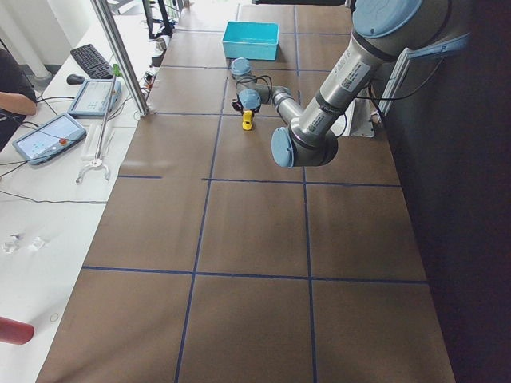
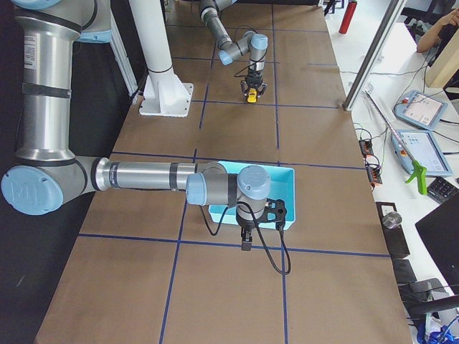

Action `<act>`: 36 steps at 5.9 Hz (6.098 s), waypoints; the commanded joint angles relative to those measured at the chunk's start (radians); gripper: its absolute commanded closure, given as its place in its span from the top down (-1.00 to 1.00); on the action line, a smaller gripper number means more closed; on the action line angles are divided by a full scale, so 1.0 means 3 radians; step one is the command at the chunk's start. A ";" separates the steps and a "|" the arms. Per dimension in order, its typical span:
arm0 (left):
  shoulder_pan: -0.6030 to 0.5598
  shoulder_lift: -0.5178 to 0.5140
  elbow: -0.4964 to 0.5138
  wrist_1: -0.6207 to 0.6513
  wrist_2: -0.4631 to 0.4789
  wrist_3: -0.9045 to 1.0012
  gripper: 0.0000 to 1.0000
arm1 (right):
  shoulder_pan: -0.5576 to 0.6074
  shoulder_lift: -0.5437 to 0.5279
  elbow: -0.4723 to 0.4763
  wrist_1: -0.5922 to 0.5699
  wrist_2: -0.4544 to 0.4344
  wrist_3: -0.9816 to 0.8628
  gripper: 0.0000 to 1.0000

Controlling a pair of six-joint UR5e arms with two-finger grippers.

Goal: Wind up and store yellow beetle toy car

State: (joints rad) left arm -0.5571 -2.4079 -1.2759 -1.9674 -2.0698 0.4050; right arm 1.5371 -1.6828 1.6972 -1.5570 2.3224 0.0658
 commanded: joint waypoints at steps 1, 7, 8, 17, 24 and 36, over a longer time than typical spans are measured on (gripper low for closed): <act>-0.0019 0.0085 -0.0052 -0.0023 -0.0014 0.0000 -1.00 | 0.0000 0.0000 -0.0002 0.0000 0.0000 0.0000 1.00; -0.0126 0.0310 -0.0190 -0.0053 -0.0239 0.0071 -1.00 | 0.0000 0.0000 -0.0002 0.0000 0.0000 0.0000 1.00; -0.0142 0.0371 -0.0236 -0.0053 -0.0269 0.0097 -1.00 | 0.0000 0.0000 -0.0002 0.0000 0.0000 -0.0005 1.00; -0.0163 0.0581 -0.0421 -0.0058 -0.0265 0.0194 0.98 | 0.0000 0.0000 -0.0002 0.0000 0.0000 -0.0005 1.00; -0.0366 0.0602 -0.0517 0.0252 -0.0259 0.0204 1.00 | 0.0000 -0.0005 0.0003 0.0000 0.0000 0.0005 1.00; -0.2098 0.1229 -0.0508 0.1312 -0.0525 -0.0839 1.00 | -0.0362 0.0040 0.1131 -0.0792 -0.0005 -0.0097 1.00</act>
State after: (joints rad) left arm -1.1136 -2.0971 -1.4276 -1.5725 -2.2208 0.1707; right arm 1.4598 -1.6862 1.9706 -1.7531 2.3257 0.0406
